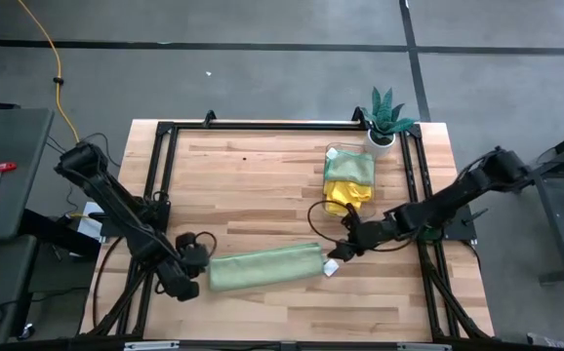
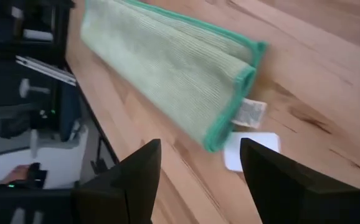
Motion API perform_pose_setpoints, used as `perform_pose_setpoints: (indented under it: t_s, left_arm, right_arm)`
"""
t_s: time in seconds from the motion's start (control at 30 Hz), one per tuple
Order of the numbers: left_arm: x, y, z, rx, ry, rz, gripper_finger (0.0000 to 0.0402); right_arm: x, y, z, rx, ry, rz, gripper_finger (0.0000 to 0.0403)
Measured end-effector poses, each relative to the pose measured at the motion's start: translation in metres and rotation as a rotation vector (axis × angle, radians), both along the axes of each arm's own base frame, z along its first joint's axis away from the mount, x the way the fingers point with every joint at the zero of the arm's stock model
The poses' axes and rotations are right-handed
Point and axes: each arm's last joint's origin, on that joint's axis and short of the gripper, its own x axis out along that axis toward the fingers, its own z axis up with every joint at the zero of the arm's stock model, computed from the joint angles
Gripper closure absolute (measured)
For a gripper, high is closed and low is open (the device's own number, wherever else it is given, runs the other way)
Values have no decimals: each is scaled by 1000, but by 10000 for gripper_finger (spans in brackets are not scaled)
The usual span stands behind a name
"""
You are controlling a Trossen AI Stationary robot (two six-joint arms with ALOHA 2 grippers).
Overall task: Fold microfiber towels
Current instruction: Fold the green microfiber towel
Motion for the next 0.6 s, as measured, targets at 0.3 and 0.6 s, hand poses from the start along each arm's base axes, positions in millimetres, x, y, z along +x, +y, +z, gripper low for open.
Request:
perform_pose_setpoints:
  t_s: [0.3, 0.6]
  left_arm:
    - [12, -12, -31, 13, 76, -10, 401]
    - [14, -12, -36, 24, 74, 6, 401]
  right_arm:
    - [21, -1, -33, -14, 47, -67, 192]
    - [43, 3, -55, 29, 98, -49, 192]
